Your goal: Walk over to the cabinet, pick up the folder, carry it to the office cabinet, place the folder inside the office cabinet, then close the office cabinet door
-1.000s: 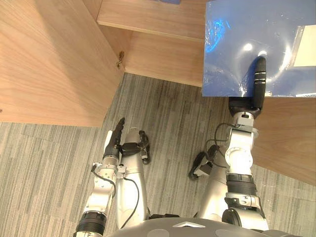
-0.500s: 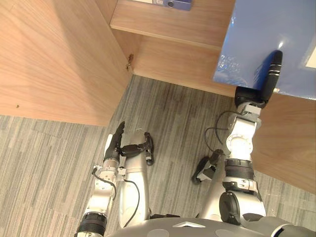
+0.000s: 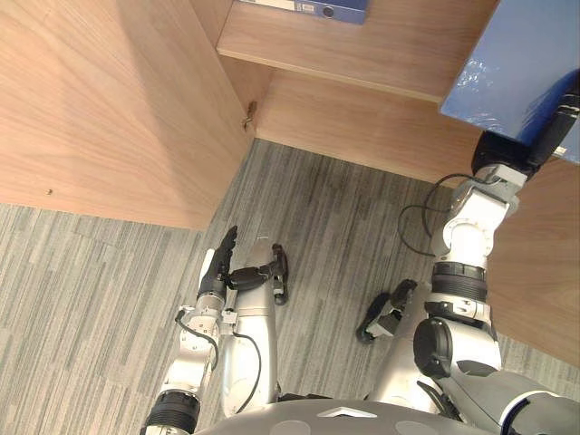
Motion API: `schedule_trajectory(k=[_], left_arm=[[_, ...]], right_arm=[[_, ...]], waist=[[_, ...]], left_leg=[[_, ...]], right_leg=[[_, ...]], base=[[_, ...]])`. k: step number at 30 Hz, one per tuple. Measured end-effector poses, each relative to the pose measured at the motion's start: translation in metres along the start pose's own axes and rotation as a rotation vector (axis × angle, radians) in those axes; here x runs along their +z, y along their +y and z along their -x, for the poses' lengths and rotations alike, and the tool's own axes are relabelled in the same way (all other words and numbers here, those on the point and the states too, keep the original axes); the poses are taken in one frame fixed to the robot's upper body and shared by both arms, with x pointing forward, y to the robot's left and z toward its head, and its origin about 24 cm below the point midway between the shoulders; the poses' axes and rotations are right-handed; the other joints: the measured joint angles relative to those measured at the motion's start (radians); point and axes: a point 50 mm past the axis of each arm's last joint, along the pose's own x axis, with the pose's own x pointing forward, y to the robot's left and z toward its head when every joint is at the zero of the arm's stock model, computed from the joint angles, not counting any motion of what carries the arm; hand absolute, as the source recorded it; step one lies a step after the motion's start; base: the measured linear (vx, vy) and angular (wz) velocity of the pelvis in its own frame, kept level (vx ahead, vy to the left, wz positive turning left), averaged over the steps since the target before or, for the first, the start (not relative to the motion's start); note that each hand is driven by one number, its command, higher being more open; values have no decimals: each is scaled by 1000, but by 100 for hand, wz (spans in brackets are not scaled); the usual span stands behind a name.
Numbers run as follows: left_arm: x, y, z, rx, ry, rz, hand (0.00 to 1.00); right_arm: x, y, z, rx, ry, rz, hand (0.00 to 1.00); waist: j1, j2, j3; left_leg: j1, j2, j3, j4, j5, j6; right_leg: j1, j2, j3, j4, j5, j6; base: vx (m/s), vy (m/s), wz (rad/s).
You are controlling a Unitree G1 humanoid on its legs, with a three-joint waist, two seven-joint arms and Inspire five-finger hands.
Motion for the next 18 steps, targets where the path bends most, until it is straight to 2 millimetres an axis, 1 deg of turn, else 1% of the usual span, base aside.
schedule_trajectory(k=[5, 9, 14, 16, 18], left_arm=[[0, 0, 0, -6, -1, 0, 100], [0, -1, 0, -10, -3, 4, 100], [1, -1, 0, -18, -6, 22, 100], [1, -2, 0, -20, -4, 33, 100], [1, -2, 0, -22, -3, 36, 100]], right_arm=[[2, 5, -7, 4, -18, -9, 0], [5, 8, -18, -22, -31, 4, 0], [11, 24, -30, 16, -45, 16, 0], [11, 33, -37, 35, -48, 20, 0], [11, 38, -39, 50, -42, 22, 0]], waist=[[0, 0, 0], [2, 0, 0], [4, 1, -1], [4, 1, -1], [5, 1, -1]], left_leg=[[0, -6, -1, -16, 7, -2], [-3, -13, -5, -26, 13, -5], [-15, -14, -12, -34, 17, -4], [-16, -15, -12, -34, 17, -4], [-16, -16, -12, -37, 19, -4]], right_leg=[[4, -3, -9, -11, 0, 0], [5, -7, -16, -17, 0, 0], [4, -6, -30, -30, 0, 0], [4, -6, -30, -30, 0, 0], [4, -7, -31, -31, 0, 0]], base=[[2, -3, 3], [14, -12, 6], [26, -4, 2], [0, 0, 0], [0, 0, 0]])
